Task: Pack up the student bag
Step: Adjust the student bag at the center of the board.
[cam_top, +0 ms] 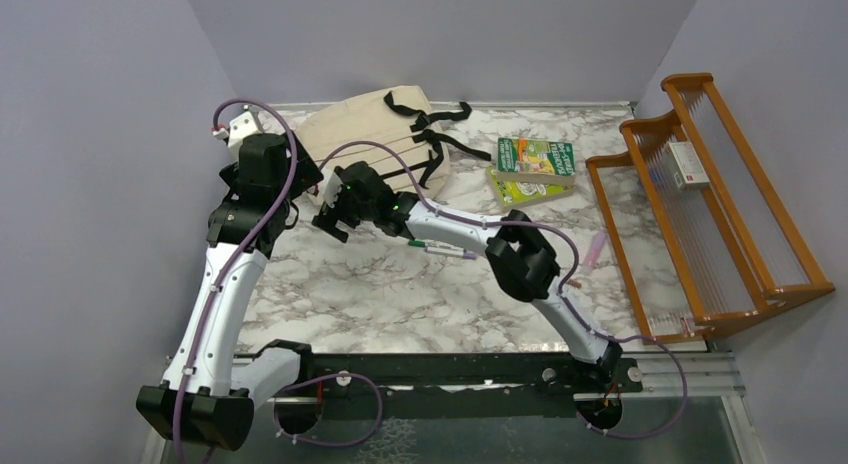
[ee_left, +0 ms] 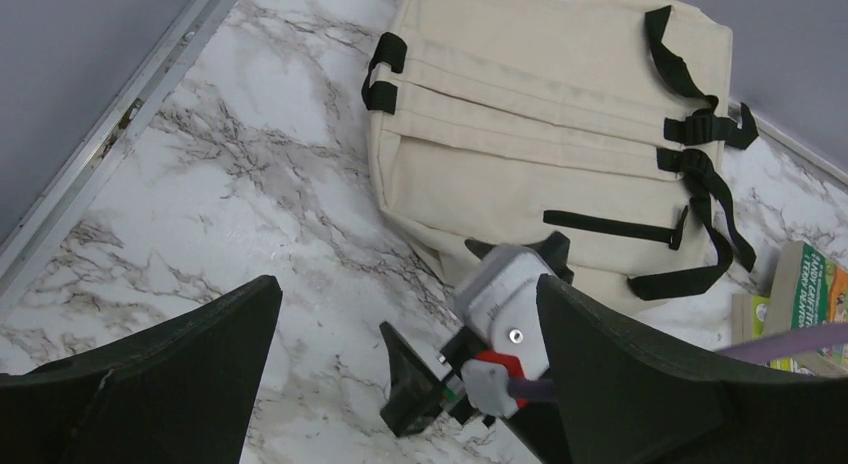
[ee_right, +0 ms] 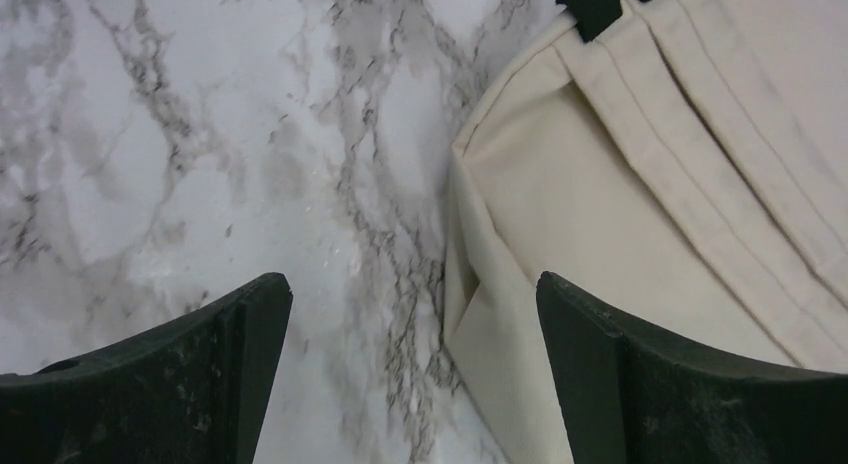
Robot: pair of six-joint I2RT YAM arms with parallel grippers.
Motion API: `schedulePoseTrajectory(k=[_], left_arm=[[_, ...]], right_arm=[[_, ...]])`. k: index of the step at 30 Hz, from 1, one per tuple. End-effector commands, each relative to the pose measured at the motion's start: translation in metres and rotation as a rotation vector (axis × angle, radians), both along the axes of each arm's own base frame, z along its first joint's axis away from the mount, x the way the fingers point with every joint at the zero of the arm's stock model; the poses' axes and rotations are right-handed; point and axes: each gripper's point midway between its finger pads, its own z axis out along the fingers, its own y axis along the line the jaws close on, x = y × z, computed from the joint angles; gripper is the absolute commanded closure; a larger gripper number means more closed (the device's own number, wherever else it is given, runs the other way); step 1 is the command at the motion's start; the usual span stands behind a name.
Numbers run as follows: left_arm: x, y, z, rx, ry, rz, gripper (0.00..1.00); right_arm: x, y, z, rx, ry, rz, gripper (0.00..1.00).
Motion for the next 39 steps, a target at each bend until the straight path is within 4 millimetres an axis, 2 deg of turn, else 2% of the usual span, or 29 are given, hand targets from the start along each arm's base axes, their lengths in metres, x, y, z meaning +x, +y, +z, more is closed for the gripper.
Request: schedulePoseTrajectory(k=[1,5,9,16,20,23,28,29,31,32,35,39], left_arm=[[-0.005,0.004,0.014,0.024,-0.009,-0.009,0.01],[-0.002,0.003,0.008,0.052,0.016,-0.029,0.01],[-0.004,0.008,0.009,0.070,0.013,-0.012,0.01],[-0.003,0.009,0.010,0.076,-0.002,-0.007,0.01],[-0.003,0.010,0.010,0.082,-0.005,-0.008,0.01],[-0.004,0.003,0.017,0.095,-0.026,-0.074,0.01],[-0.011,-0.005,0.041,0.104,-0.122,-0.146,0.01],[-0.013,-0.004,0.046,0.105,-0.140,-0.145,0.01],[-0.016,-0.005,0.051,0.112,-0.159,-0.158,0.01],[-0.016,-0.008,0.051,0.114,-0.161,-0.177,0.01],[-0.020,-0.011,0.047,0.113,-0.154,-0.199,0.01],[-0.028,-0.004,0.042,0.102,-0.161,-0.156,0.01]], right_arm=[[0.034,0.019,-0.003,-0.034,-0.169,-0.027,0.02],[0.050,0.027,-0.024,-0.081,-0.240,-0.023,0.02],[0.060,0.024,-0.046,-0.145,-0.288,-0.031,0.05],[0.058,0.018,-0.084,-0.223,-0.269,-0.014,0.27],[0.058,0.012,-0.098,-0.249,-0.259,-0.022,0.41],[0.059,0.009,-0.103,-0.259,-0.255,-0.035,0.50],[0.050,0.006,-0.099,-0.209,-0.198,-0.053,0.65],[0.049,0.005,-0.100,-0.201,-0.192,-0.060,0.72],[0.049,0.000,-0.100,-0.197,-0.177,-0.079,0.92],[0.051,0.000,-0.096,-0.179,-0.179,-0.092,0.98],[0.045,-0.001,-0.082,-0.131,-0.158,-0.092,0.99],[0.045,-0.001,-0.045,-0.038,-0.156,-0.111,0.99]])
